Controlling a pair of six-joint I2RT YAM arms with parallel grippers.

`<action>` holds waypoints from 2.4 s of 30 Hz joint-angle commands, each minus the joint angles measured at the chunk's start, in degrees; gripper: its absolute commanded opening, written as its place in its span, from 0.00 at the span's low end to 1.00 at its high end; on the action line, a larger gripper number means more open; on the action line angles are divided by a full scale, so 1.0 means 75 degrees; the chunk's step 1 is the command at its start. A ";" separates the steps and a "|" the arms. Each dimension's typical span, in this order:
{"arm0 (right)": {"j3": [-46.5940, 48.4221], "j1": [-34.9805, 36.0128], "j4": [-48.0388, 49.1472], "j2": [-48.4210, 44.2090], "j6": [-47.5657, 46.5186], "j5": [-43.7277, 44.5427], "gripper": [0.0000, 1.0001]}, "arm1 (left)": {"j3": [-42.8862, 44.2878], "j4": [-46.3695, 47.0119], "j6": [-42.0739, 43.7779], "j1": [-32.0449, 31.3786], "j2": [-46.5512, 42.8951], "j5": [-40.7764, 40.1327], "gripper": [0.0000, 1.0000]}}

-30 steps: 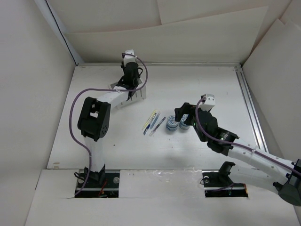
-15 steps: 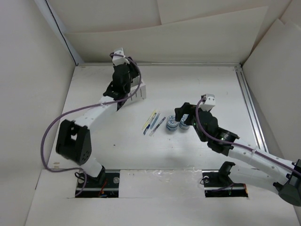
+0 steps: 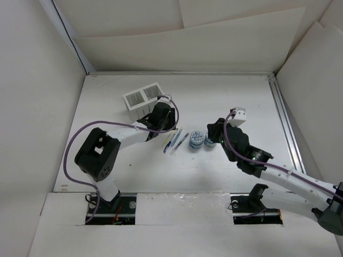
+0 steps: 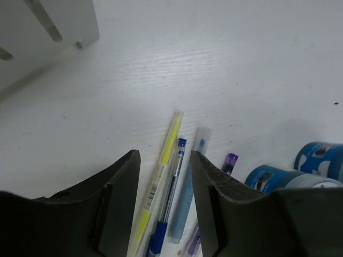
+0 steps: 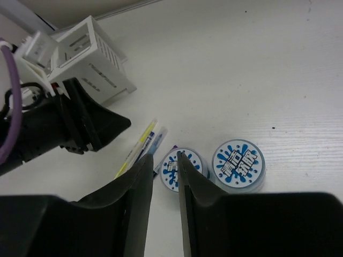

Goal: Sort the stationery into containers
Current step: Grab a piece of stationery with the left arm

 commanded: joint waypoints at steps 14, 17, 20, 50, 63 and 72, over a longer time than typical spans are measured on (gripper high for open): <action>0.0037 -0.0204 0.0325 0.0023 -0.0037 -0.0169 0.55 | 0.0641 -0.0457 0.0178 -0.0355 0.0958 -0.0282 0.26; 0.0037 -0.0204 0.0325 0.0024 -0.0037 -0.0250 0.55 | 0.0840 -0.0457 0.0178 -0.0355 0.1169 -0.0492 0.23; 0.0108 -0.0204 0.0325 0.0024 -0.0037 -0.0321 0.55 | 0.1004 -0.0457 0.0249 -0.0355 0.1345 -0.0574 0.23; 0.0108 -0.0204 0.0325 -0.0116 -0.0037 -0.0392 0.66 | 0.1427 -0.0527 0.0471 -0.0355 0.2202 -0.1394 0.00; 0.0038 -0.0204 0.0325 -0.0117 -0.0037 -0.0392 0.66 | 0.2094 -0.1218 0.0694 -0.0355 0.0878 -0.2157 0.00; 0.0037 -0.0204 0.0395 -0.0046 -0.0037 -0.0392 0.66 | 0.3265 -0.0483 0.0260 0.0581 -0.0106 -0.2039 0.00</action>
